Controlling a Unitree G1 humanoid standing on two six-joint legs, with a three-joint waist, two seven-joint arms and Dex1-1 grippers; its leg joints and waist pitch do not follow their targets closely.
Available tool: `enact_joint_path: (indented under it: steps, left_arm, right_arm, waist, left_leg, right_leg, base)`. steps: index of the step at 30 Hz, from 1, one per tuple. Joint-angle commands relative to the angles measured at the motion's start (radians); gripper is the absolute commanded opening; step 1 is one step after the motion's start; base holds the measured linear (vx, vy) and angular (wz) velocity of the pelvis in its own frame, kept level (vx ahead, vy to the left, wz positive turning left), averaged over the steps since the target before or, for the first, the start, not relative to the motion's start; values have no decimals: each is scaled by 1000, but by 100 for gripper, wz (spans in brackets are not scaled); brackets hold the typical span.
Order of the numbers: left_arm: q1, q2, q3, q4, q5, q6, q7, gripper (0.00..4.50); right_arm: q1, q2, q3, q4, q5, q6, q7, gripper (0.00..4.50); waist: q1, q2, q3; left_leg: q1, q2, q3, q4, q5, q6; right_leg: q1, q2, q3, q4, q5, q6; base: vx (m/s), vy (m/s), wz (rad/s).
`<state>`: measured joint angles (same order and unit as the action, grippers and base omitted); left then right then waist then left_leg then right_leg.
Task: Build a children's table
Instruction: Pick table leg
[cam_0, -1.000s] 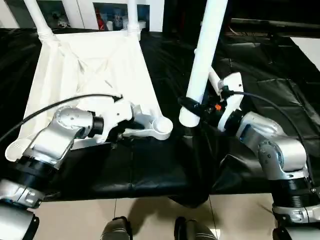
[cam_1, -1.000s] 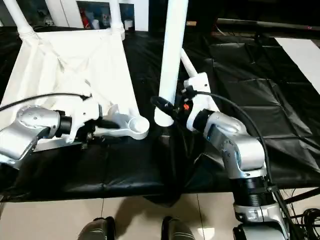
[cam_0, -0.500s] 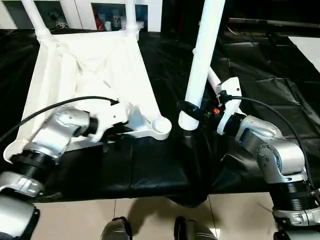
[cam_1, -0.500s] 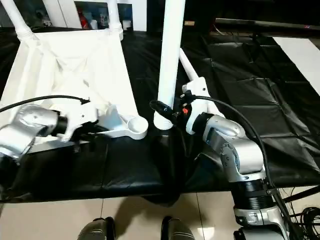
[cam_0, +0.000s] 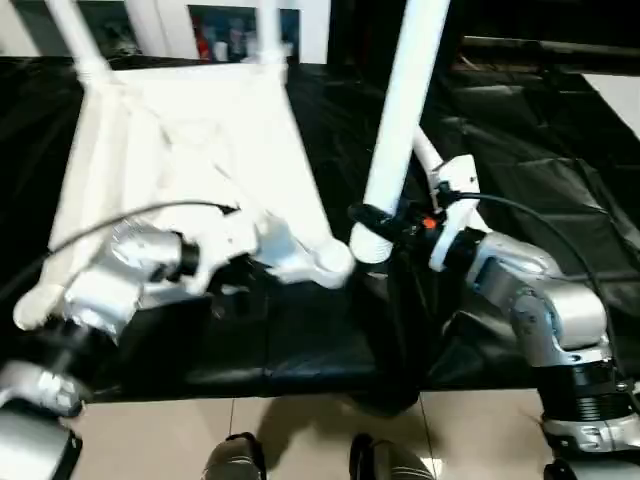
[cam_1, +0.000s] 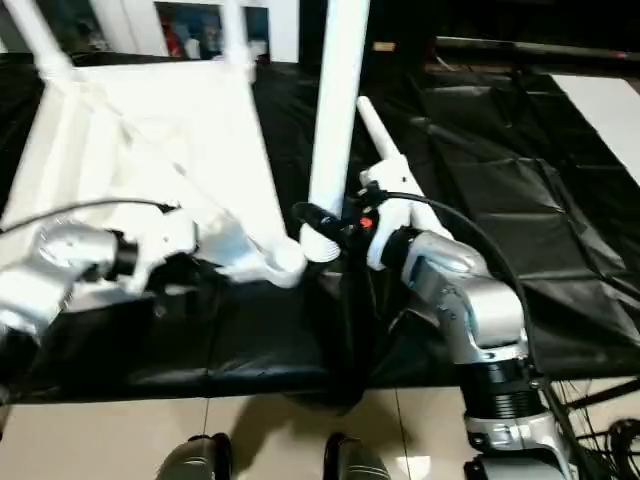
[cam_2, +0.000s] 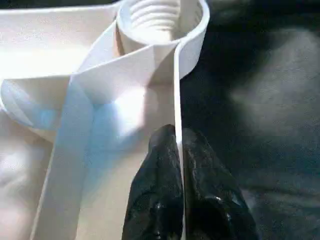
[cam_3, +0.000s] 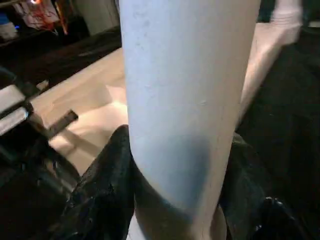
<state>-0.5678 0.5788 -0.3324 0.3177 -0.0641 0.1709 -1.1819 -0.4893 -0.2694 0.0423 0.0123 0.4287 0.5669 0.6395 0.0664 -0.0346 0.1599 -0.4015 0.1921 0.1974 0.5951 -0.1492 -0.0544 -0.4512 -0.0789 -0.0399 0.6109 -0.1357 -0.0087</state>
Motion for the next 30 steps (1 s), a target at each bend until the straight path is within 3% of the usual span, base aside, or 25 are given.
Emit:
enact_joint_path:
  steps: [1, 5, 10, 13, 17, 21, 26, 30]
  left_arm:
    - [38, -46, -72, -40, -26, -9, -13, 0]
    - [50, -79, -85, -52, 6, -7, 28, 0]
    - [36, -102, -66, -23, 45, -2, 79, 0]
    - [34, -98, -59, -18, 55, 4, 88, 0]
    - [22, -93, -54, 6, 71, 5, 97, 0]
    - [18, -93, -50, 6, 74, 7, 91, 0]
    - [13, -97, -47, 14, 79, 9, 96, 0]
    - [9, -103, -43, 18, 76, 10, 97, 0]
  right_arm:
    - [-19, 2, 10, 3, -9, 2, -9, 189]
    - [-26, 1, 41, 7, -23, 27, -8, 189]
    - [-21, -34, 86, 10, -65, 55, 9, 189]
    - [-16, -44, 89, 4, -58, 84, 13, 189]
    - [-10, -69, 94, -15, -46, 113, 22, 189]
    - [-10, -69, 84, -5, -46, 107, 24, 189]
    - [-8, -64, 65, -7, -30, 123, 24, 189]
    - [-1, -66, 62, -10, -28, 132, 24, 189]
  waist:
    - [-7, 2, -86]
    - [-7, 0, -79]
    - [-11, -4, -76]
    - [-13, -5, -76]
    - [-14, -1, -70]
    - [-20, 1, -67]
    - [-26, 4, -69]
    - [-26, 5, -68]
  left_leg:
    - [34, 29, -13, -73, -247, -9]
    - [41, 28, -12, -75, -294, -16]
    - [35, 26, -16, -78, -301, -22]
    - [32, 24, -20, -78, -307, -19]
    - [41, 25, -23, -79, -350, -24]
    - [39, 22, -32, -82, -386, -34]
    - [41, 25, -32, -90, -384, -31]
    - [43, 26, -31, -91, -393, -29]
  right_leg:
    - [51, -50, 41, -71, -348, -180]
    - [44, -51, 44, -83, -426, -149]
    - [45, -52, 41, -92, -498, -105]
    - [46, -56, 39, -96, -541, -89]
    - [36, -54, 38, -106, -596, -75]
    - [39, -60, 30, -116, -670, -52]
    - [41, -58, 28, -117, -600, -77]
    - [42, -60, 29, -118, -595, -87]
  base:
    - [0, 0, 0]
    - [0, 0, 0]
    - [0, 0, 0]
    - [0, 0, 0]
    - [0, 0, 0]
    - [0, 0, 0]
    - [0, 0, 0]
    - [0, 0, 0]
